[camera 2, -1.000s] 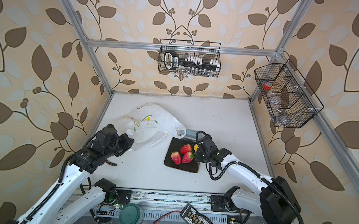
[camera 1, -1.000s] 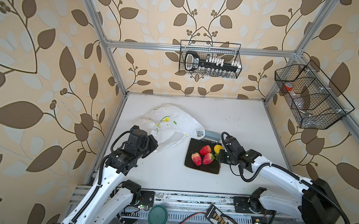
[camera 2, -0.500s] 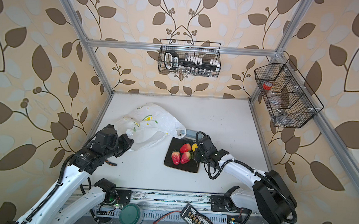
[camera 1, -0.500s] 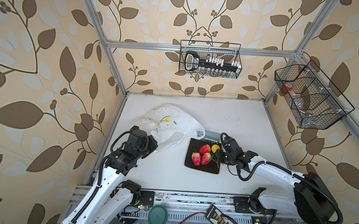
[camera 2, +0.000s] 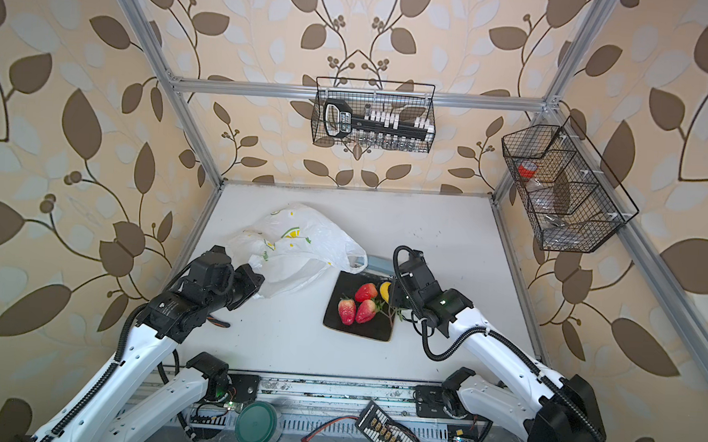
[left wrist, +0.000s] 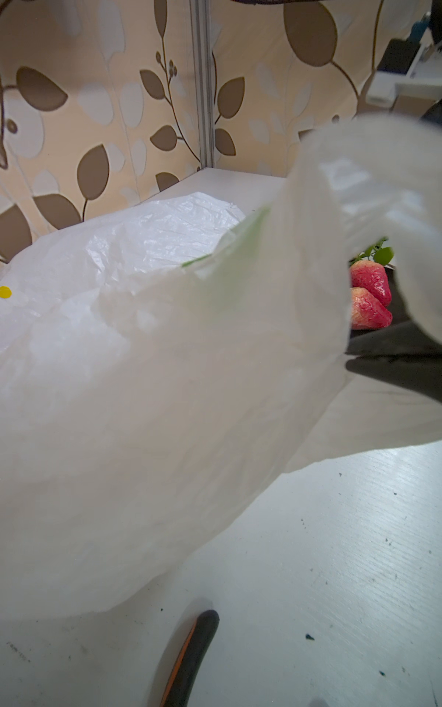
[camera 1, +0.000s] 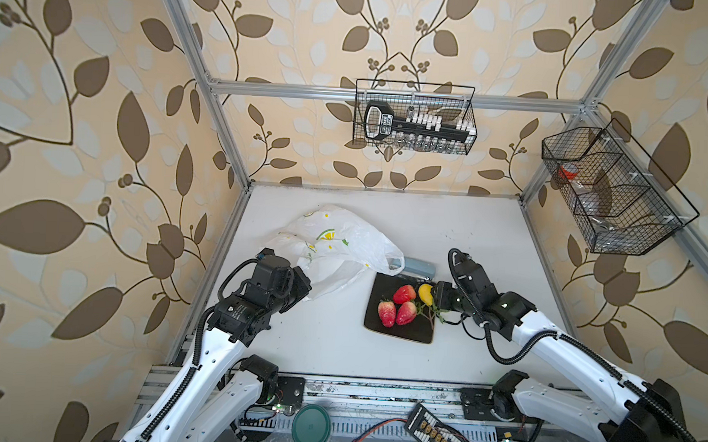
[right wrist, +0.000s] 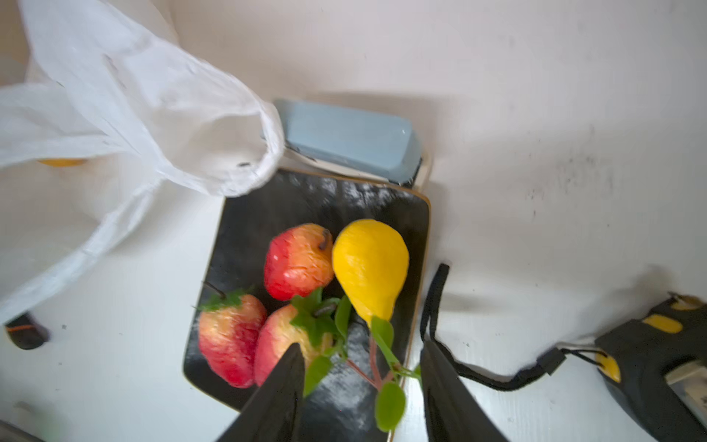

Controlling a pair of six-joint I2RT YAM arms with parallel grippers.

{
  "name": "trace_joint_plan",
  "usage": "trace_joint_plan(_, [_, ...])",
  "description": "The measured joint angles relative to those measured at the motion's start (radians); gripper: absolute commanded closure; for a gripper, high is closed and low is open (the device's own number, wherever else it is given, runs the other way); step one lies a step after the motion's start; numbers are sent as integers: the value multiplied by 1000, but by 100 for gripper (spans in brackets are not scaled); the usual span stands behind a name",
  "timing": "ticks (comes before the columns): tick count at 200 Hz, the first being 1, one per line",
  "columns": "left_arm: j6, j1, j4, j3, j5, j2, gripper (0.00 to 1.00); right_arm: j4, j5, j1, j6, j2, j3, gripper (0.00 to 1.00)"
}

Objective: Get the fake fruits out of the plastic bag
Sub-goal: 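Open the right gripper to drop the yellow pear on the black pad, then reach the right gripper back into the bag opening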

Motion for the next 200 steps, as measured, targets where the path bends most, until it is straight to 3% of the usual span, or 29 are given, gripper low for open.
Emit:
trace_joint_plan(18, [0, 0, 0, 0, 0, 0, 100, 17, -1, 38, -61, 1, 61, 56])
trace_joint_plan(45, [0, 0, -1, 0, 0, 0, 100, 109, -27, 185, -158, 60, 134, 59])
trace_joint_plan(88, [1, 0, -18, 0, 0, -8, 100, 299, -84, 388, -246, 362, 270, 64])
trace_joint_plan(137, [1, 0, -46, 0, 0, -26, 100, 444, -117, 404, -167, 688, 424, 67])
trace_joint_plan(200, [1, 0, -74, 0, 0, -46, 100, 557, -133, 404, -27, 936, 588, 69])
